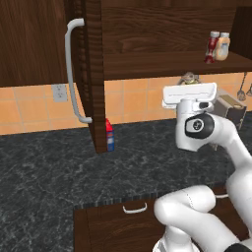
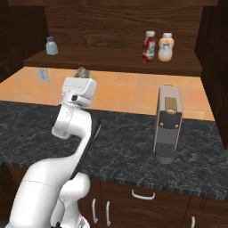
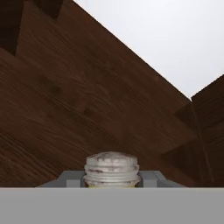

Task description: Put the shaker and condiment bottle from the counter next to their counterparts in the cabinet.

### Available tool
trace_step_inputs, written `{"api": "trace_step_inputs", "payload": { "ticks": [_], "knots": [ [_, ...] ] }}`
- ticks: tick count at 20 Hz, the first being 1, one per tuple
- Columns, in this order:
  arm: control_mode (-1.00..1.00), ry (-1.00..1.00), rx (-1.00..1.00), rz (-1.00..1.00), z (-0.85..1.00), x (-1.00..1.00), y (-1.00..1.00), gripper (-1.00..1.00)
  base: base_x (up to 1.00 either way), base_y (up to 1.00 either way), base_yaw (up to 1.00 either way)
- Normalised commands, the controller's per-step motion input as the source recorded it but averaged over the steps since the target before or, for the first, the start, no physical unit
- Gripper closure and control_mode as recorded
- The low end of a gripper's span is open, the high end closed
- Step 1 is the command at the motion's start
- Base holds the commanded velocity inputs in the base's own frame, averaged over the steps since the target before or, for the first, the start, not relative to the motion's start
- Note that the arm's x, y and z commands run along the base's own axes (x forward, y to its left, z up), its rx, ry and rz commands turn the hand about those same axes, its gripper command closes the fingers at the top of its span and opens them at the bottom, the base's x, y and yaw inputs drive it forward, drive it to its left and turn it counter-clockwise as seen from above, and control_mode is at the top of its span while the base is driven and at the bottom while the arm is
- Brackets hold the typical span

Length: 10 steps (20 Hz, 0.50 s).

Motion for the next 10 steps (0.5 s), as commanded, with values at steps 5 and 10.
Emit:
{"api": "trace_step_inputs", "payload": {
  "ticks": [5,10],
  "knots": [
    [-1.0,-0.01,0.0,0.47,0.89,-0.04,0.38,1.0,0.0,0.0,0.0],
    [-1.0,0.0,0.0,0.37,0.39,0.05,0.38,1.0,0.0,0.0,0.0]
  ]
}}
